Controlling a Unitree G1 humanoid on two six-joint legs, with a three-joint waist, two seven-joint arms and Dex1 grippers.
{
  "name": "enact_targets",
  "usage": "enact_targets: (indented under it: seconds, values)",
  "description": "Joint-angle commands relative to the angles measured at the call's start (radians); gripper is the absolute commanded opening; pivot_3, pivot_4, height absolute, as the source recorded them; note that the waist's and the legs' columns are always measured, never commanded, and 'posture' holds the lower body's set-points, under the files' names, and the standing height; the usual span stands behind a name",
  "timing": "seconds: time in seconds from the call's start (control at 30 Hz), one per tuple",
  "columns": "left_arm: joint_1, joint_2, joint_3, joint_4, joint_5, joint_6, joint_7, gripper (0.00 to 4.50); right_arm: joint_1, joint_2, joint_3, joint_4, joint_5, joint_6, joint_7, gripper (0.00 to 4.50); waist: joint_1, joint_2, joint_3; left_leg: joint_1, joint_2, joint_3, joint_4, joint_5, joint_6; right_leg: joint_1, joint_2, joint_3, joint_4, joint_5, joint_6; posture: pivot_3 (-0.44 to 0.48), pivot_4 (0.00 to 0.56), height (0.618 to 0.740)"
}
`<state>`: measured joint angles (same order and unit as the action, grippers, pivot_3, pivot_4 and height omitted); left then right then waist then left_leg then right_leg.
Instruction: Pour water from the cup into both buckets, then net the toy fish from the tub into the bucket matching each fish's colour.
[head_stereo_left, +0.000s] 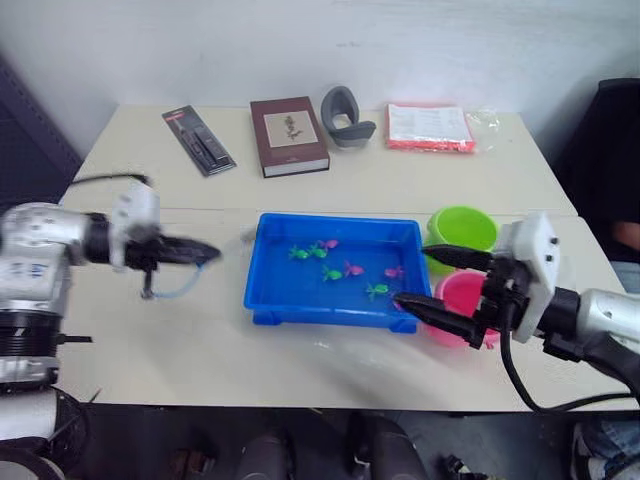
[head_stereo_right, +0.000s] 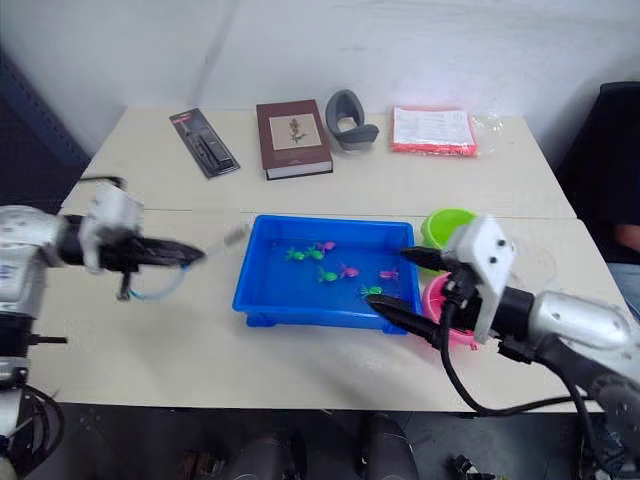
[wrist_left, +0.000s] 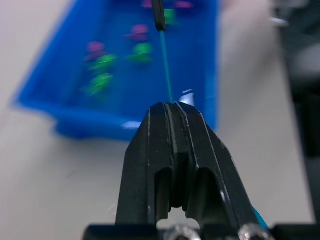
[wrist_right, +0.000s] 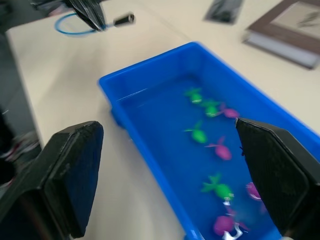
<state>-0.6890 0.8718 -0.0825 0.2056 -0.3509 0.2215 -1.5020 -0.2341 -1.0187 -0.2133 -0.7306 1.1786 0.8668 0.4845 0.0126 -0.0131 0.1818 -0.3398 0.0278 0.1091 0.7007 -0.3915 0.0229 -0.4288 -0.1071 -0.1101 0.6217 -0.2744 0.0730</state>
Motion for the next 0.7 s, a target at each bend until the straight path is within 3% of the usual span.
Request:
enact_targets:
  seconds: [0.03, 0.3, 0.7]
  values:
    - [-0.082, -0.025, -0.102, -0.104, 0.001, 0.019, -0.104, 0.04, -0.114, 0.026, 0.107, 0.048, 0.068, 0.095, -0.042, 4.5, -0.001, 0.0, 0.0, 0.0, 0.0, 0.0, 0.0, 0.0, 0.0, 0.0, 0.0, 0.0, 0.0, 0.0, 0.0, 0.0, 0.15, 0.74]
    - [-0.132, -0.144, -0.227, -0.149, 0.029, 0.06, -0.037, 0.04, -0.308, 0.218, 0.274, 0.116, 0.151, 0.224, -0.188, 4.5, -0.012, 0.0, 0.0, -0.014, 0.001, 0.001, 0.003, 0.0, 0.001, -0.013, 0.009, -0.002, 0.003, 0.001, 0.002, 0.0, 0.15, 0.74]
    - [-0.145, -0.204, -0.263, -0.18, 0.062, 0.095, -0.009, 0.04, -0.305, 0.28, 0.299, 0.129, 0.295, 0.312, -0.351, 4.5, -0.001, 0.0, 0.0, -0.022, 0.001, -0.004, 0.015, -0.001, 0.002, -0.015, 0.008, -0.009, 0.006, 0.003, 0.004, 0.0, 0.15, 0.74]
